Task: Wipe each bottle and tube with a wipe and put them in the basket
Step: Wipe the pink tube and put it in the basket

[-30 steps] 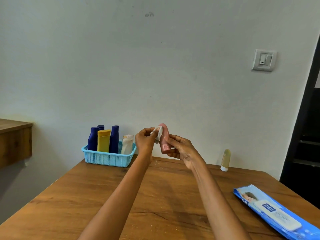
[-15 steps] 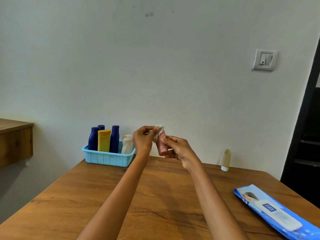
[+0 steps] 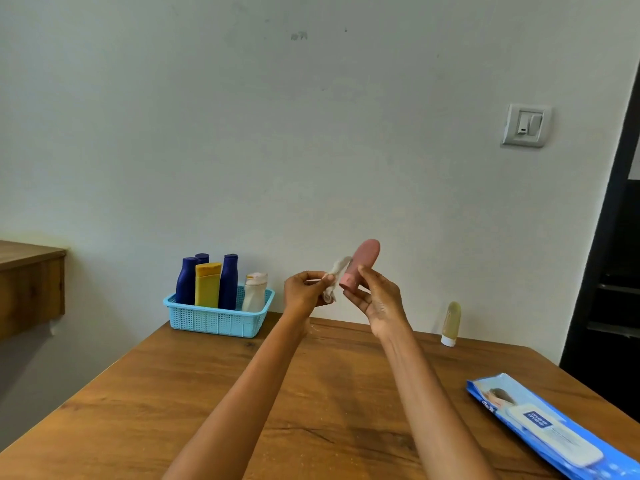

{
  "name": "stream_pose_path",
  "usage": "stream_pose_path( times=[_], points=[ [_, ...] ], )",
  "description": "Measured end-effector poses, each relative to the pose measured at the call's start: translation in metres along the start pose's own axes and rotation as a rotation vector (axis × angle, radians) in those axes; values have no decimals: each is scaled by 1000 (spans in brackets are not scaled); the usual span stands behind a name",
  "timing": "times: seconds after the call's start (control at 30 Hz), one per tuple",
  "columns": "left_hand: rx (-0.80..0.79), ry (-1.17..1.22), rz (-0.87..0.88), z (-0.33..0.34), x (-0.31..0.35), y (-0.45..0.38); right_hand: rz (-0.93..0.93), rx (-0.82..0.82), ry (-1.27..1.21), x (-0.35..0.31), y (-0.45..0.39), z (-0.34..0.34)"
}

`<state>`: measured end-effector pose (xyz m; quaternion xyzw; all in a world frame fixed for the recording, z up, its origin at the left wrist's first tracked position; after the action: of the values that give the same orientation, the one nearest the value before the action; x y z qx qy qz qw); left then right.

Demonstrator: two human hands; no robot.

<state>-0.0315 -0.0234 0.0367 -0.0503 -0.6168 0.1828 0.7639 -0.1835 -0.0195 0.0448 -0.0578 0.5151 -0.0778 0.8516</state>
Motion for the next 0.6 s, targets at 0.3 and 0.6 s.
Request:
stream_pose_path(
  times=[0.3, 0.6],
  points=[
    [26, 176, -200, 7, -21, 0, -252, 4, 324, -3, 1, 15],
    [-234, 369, -454, 38, -32, 20, -405, 77, 344, -10, 3, 10]
  ],
)
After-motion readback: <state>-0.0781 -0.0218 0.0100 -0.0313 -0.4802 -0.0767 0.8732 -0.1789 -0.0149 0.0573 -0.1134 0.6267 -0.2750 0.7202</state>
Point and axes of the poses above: each hand's wrist, its own y-axis away from the middle knuckle, its own z-axis out of the palm, x = y × z, the point moved 8 cm from there along -y, towards the middle knuckle, and after that the axes turned 2 degrees about z, right-handed, at the moved point
